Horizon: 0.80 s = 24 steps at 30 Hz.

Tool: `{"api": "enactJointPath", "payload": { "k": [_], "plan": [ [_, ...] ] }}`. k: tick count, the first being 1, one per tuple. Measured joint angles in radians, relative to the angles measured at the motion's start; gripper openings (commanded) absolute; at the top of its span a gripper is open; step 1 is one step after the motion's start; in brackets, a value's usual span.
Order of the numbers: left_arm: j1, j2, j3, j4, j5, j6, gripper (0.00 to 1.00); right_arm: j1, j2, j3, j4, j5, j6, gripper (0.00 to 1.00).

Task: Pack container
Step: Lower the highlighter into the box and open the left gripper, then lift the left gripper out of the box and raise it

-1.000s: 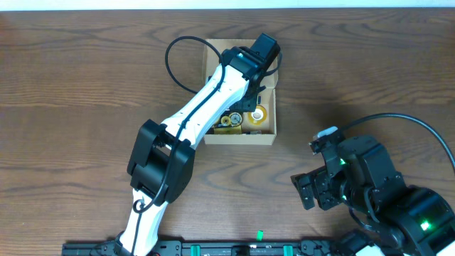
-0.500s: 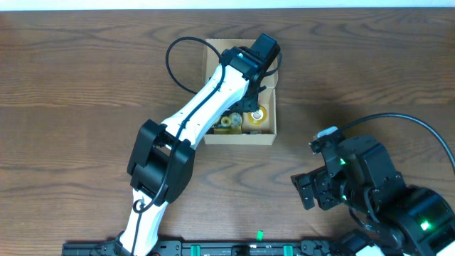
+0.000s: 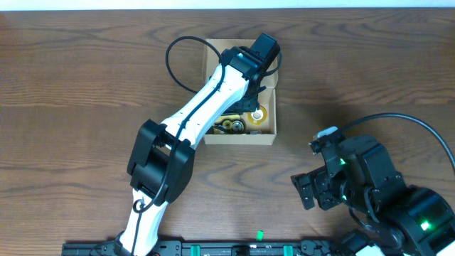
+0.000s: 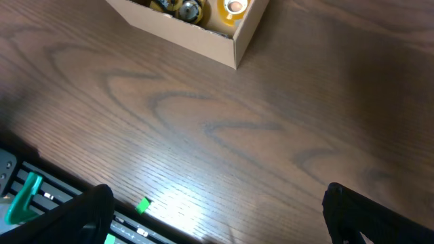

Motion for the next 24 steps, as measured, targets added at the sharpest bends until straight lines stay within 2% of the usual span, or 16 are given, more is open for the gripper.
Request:
{"api": "enactJointPath", "payload": {
  "k": [6,9,11,13,15,20,22,24],
  "plan": [
    [0.001,-0.027,0.0,0.0,-0.008,0.038,0.06,0.0,0.0,0.0,0.0,0.0,0.0,0.99],
    [0.006,-0.087,0.0,0.0,-0.04,0.143,0.06,0.0,0.0,0.0,0.0,0.0,0.0,0.99],
    [0.02,-0.144,-0.001,0.003,-0.063,0.271,0.06,0.0,0.0,0.0,0.0,0.0,0.0,0.99],
    [0.048,-0.21,-0.001,0.004,-0.077,0.427,0.06,0.0,0.0,0.0,0.0,0.0,0.0,0.99],
    [0.098,-0.279,-0.001,-0.007,-0.071,0.643,0.06,0.0,0.0,0.0,0.0,0.0,0.0,0.99],
    [0.333,-0.438,0.0,-0.119,-0.023,1.268,0.06,0.0,0.0,0.0,0.0,0.0,0.0,0.99],
    [0.424,-0.462,0.0,-0.127,0.012,1.486,0.06,0.0,0.0,0.0,0.0,0.0,0.0,0.99],
    [0.491,-0.467,0.0,-0.124,0.07,1.644,0.06,0.0,0.0,0.0,0.0,0.0,0.0,0.99]
  ]
}}
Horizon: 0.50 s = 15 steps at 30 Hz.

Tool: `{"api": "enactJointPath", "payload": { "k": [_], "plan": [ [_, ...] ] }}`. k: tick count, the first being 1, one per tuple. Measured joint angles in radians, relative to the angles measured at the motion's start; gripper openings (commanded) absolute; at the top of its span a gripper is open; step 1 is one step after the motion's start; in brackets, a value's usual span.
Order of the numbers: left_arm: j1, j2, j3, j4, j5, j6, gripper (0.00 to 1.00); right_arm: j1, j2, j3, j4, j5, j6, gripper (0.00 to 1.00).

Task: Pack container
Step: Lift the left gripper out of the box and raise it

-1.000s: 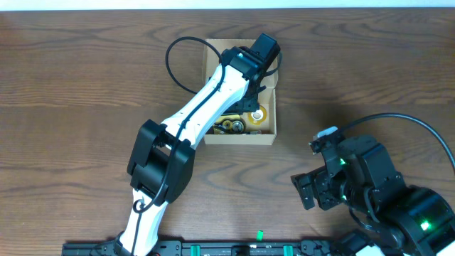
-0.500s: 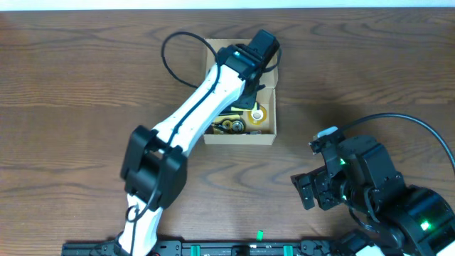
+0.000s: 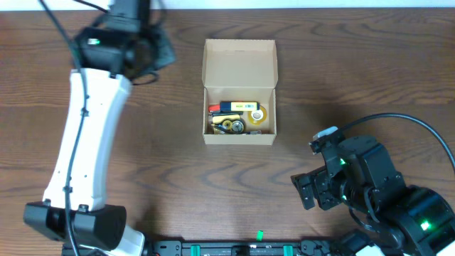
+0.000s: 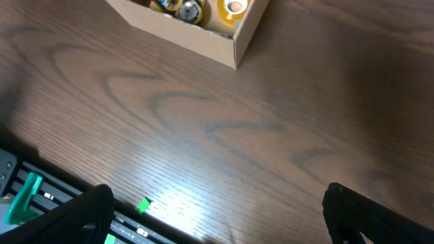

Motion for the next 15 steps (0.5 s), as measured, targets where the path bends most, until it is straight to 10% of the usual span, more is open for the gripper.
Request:
{"api": "enactJointPath", "payload": {
  "k": [6,15],
  "plan": [
    [0.183,0.026,0.0,0.021,0.203,0.393,0.06,0.0,0.0,0.0,0.0,0.0,0.0,0.99],
    [0.275,0.199,0.0,0.015,0.377,0.662,0.06,0.0,0.0,0.0,0.0,0.0,0.0,0.99]
  ]
}}
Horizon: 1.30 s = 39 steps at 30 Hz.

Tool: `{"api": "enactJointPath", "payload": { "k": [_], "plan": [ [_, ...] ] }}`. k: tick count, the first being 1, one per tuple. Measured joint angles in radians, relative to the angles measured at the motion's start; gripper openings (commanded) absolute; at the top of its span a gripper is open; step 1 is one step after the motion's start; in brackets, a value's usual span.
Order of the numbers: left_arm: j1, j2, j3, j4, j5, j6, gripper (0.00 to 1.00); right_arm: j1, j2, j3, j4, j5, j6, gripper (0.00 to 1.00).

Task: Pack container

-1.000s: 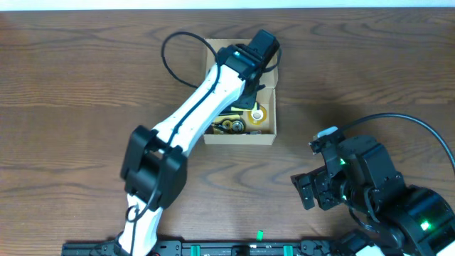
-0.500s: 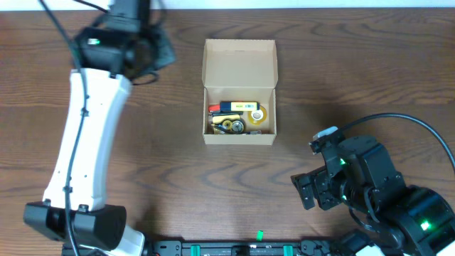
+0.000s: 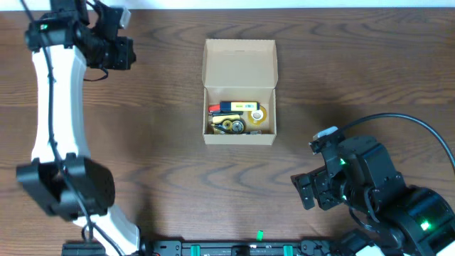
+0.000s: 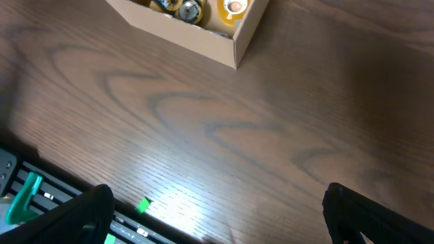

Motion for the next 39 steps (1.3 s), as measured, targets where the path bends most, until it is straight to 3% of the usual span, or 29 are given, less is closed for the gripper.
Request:
{"api": "enactJointPath", "payload": {
  "k": [11,23,29,30,32,34,35,38,39],
  "plan": [
    [-0.063,0.157,0.0,-0.023,0.017,0.072,0.06,0.0,0.0,0.0,0.0,0.0,0.0,0.99],
    [-0.065,0.164,0.0,0.037,0.023,0.105,0.06,0.0,0.0,0.0,0.011,-0.001,0.0,0.99],
    [-0.07,0.164,0.0,0.055,0.099,0.108,0.06,0.0,0.002,-0.002,0.26,-0.055,0.017,0.99],
    [-0.073,0.164,0.0,0.055,0.104,0.108,0.06,0.0,0.005,-0.002,0.289,-0.053,0.018,0.95],
    [-0.081,0.164,0.0,0.057,0.116,0.108,0.06,0.0,0.022,-0.002,0.344,-0.027,0.017,0.74],
    [-0.094,0.164,0.0,0.062,0.125,0.104,0.06,0.0,0.061,-0.002,0.379,0.023,0.024,0.37],
    [-0.099,0.164,0.0,0.066,0.126,0.104,0.06,0.0,0.077,-0.002,0.393,0.036,0.021,0.25],
    [-0.122,0.164,0.0,0.088,0.13,0.1,0.06,-0.005,0.174,-0.002,0.467,0.079,0.023,0.02],
    [-0.129,0.164,0.0,0.095,0.13,0.1,0.06,-0.008,0.213,-0.002,0.499,0.09,0.027,0.01]
  ]
}}
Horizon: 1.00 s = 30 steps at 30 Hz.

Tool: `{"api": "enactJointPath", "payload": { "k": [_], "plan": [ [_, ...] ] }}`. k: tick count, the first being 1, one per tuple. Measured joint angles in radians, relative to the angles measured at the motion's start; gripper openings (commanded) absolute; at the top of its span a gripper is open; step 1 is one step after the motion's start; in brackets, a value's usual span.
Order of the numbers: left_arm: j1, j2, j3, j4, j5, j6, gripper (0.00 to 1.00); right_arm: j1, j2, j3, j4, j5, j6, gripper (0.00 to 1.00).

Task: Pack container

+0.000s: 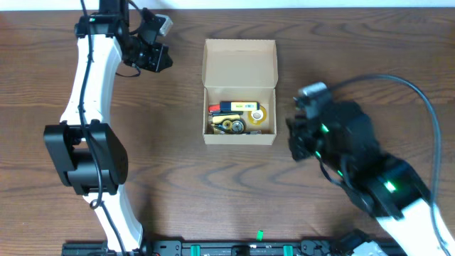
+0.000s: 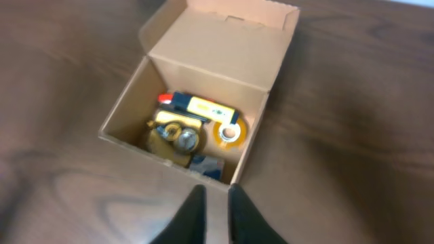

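Note:
The open cardboard box (image 1: 239, 140) stands mid-table, its lid flap (image 2: 224, 47) folded back at the far side. Inside lie a yellow-and-black item (image 1: 234, 107), a yellow tape roll (image 2: 230, 132), gold round pieces (image 2: 178, 135) and a blue item (image 2: 207, 165). My right gripper (image 2: 215, 193) hovers just off the box's near right corner, its fingers drawn close together with nothing between them. In the overhead view the right gripper (image 1: 293, 139) sits beside the box's right wall. My left gripper (image 1: 153, 51) is off to the box's upper left; its jaws are unclear.
The dark wood table (image 1: 370, 64) spreads around the box. A black rail with green clips (image 1: 259, 233) runs along the front edge. The left arm (image 1: 89, 92) stretches up the left side, and a black cable (image 1: 419, 99) loops over the right side.
My right arm moved from the front right corner to the box's right side, and its fingers went from wide apart to nearly touching. The left gripper shifted right, from the far left corner toward the box.
At first my left gripper reached into the box while the right rested open at the front right. The left arm then stood at the far left, away from the box. Now the left gripper is nearer the box and the right is shut beside it.

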Motion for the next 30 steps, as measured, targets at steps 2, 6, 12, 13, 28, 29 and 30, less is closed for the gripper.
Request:
{"api": "enactJointPath", "payload": {
  "k": [2,6,12,13,28,29,30],
  "plan": [
    [-0.017,0.0,0.0,0.019,0.0,0.0,0.06,-0.006,0.079,0.0,0.058,0.013,0.0,0.01],
    [-0.043,0.0,0.0,0.059,0.002,-0.003,0.06,-0.035,0.196,0.0,0.144,0.034,0.013,0.01],
    [-0.05,0.006,0.0,0.137,0.003,-0.067,0.06,-0.134,0.321,0.0,0.221,0.099,0.108,0.01],
    [-0.05,0.012,0.0,0.145,0.003,-0.08,0.06,-0.152,0.331,0.0,0.233,0.104,0.118,0.01],
    [-0.05,0.249,0.0,0.282,0.074,-0.31,0.06,-0.463,0.637,0.0,0.559,-0.251,0.18,0.01],
    [-0.05,0.256,0.0,0.3,0.09,-0.325,0.06,-0.472,0.663,0.0,0.591,-0.283,0.187,0.01],
    [-0.05,0.262,0.0,0.317,0.105,-0.34,0.06,-0.48,0.687,0.0,0.619,-0.311,0.193,0.01]
  ]
}}
